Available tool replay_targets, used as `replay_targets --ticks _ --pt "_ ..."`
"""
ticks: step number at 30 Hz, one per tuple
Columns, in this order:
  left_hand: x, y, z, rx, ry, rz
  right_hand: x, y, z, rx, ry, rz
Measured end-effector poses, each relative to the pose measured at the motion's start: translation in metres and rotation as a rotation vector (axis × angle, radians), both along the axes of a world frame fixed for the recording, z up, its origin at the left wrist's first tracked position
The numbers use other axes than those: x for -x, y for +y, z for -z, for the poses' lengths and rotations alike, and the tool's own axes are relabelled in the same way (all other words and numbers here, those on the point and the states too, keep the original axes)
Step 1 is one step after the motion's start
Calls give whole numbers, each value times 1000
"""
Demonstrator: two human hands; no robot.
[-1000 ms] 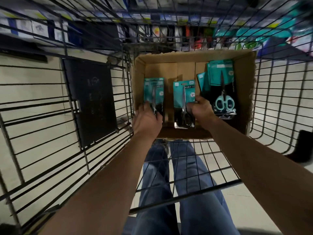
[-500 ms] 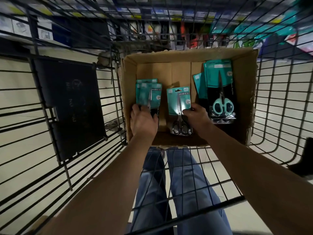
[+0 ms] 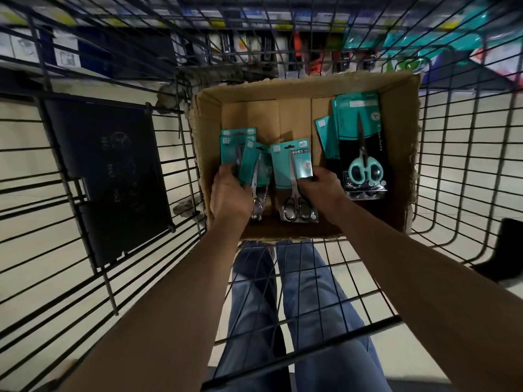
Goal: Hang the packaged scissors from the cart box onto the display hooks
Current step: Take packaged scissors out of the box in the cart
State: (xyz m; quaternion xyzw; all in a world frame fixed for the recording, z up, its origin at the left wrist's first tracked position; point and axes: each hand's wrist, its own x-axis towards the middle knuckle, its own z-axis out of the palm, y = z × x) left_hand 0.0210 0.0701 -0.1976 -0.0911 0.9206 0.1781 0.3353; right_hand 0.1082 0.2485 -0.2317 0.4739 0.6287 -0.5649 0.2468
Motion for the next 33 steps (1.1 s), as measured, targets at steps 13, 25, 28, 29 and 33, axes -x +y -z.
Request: replay_targets --ticks 13,25,28,29,33 --pt "14 -11 -94 -297 -202 -209 7 14 -80 59 11 148" --pt "-3 0 -224 -447 -51 -151 -11 29 -217 66 228 298" --pt "-12 -1 -243 -459 -3 -58 -33 30 -249 27 244 315" --pt "-16 -2 -249 -469 25 -45 -41 29 -257 27 261 328" --pt "-44 -11 -282 -539 130 -16 -85 17 -283 -57 328 345"
